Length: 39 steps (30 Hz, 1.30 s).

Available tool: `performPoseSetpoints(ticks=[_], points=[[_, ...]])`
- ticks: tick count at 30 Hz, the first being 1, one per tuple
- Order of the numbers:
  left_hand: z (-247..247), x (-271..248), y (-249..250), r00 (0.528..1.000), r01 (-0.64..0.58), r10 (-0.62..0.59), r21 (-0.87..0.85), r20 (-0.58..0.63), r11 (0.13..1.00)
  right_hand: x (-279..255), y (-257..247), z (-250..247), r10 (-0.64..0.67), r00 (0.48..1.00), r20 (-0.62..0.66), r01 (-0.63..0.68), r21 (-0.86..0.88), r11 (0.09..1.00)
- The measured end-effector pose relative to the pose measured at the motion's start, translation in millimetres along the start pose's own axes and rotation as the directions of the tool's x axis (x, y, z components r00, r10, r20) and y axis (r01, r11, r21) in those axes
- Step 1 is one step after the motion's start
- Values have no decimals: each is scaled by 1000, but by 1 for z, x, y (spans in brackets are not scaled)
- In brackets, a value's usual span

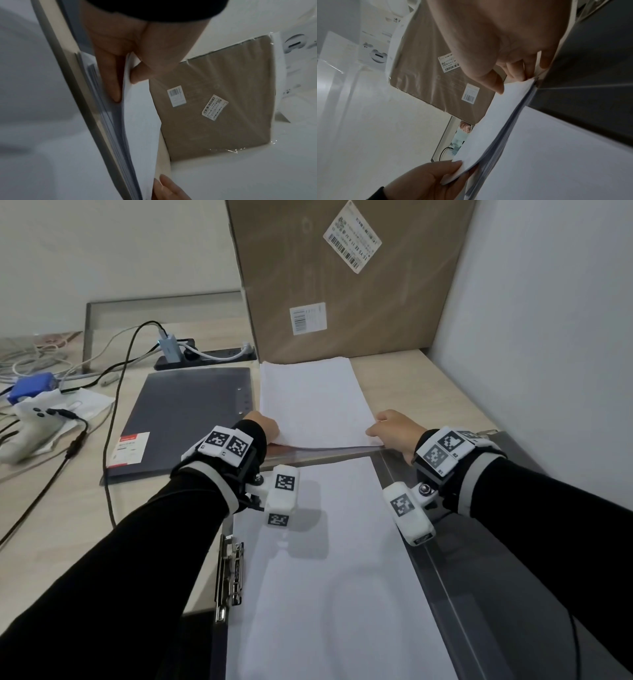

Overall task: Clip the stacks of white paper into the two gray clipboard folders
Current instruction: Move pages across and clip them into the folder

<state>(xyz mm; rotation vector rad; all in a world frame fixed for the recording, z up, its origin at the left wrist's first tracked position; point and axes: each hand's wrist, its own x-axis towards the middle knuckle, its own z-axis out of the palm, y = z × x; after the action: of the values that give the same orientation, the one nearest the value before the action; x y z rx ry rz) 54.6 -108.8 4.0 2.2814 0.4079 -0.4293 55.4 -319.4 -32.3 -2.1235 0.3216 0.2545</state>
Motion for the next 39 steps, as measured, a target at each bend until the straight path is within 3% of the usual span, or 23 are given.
performPoseSetpoints(ticks=[1,2,3,4,5,6,7,9,11,14,19,22,25,29,33,36,39], points=[[-4,-7,2,999,-16,22,150,-35,989,0,-1,0,-5,1000,-9,5,21,1000],[-2,-4,-4,989,-125,142,299,-35,946,1,-1,0,-10,1000,-20,10,38,999],[-5,-3,-6,976,-172,203,286,-82,943,0,-2,-1,-8,1000,-27,9,49,999],[-4,1,-7,982,-149,163,145,-94,978,0,-3,-2,-18,999,-39,21,66,998],[-2,3,-10,993,-88,75,-146,-90,985,0,-3,-3,-27,999,-46,30,81,996],[-4,11,-15,994,-79,40,-439,-98,895,-2,-5,-6,-34,998,-59,39,101,994],[-5,12,-17,991,-109,42,-578,-127,809,-4,-6,-8,-39,997,-69,48,124,991],[-8,5,-24,989,-146,108,-657,-98,740,-7,-7,-15,-46,997,-60,58,213,975],[-11,-9,-31,975,-190,216,-669,-45,718,-14,-12,-22,-58,998,4,52,389,920],[-16,-30,-41,937,-232,349,-697,28,679,-30,-25,-36,-132,988,79,50,647,761],[-22,-53,-49,894,-365,447,-547,19,753,-64,-37,-50,-282,959,0,208,678,705],[-24,-64,-44,889,-409,448,-602,-94,686,-89,-36,-46,-346,936,-63,297,667,683],[-18,-72,-41,885,-402,445,-701,-135,589,-106,-24,-33,-343,936,-84,316,631,708],[1,-84,-43,909,-359,402,-688,-106,631,-118,-4,-13,-275,960,-44,239,638,732],[10,-88,-42,928,-340,362,-603,-90,722,-122,-2,-9,-189,963,-194,267,561,783],[10,-92,-38,929,-351,351,-593,-121,725,-129,-6,-13,-206,941,-270,316,476,821],[6,-102,-36,912,-394,369,-634,-180,665,-137,-2,-17,-226,943,-244,320,481,816]])
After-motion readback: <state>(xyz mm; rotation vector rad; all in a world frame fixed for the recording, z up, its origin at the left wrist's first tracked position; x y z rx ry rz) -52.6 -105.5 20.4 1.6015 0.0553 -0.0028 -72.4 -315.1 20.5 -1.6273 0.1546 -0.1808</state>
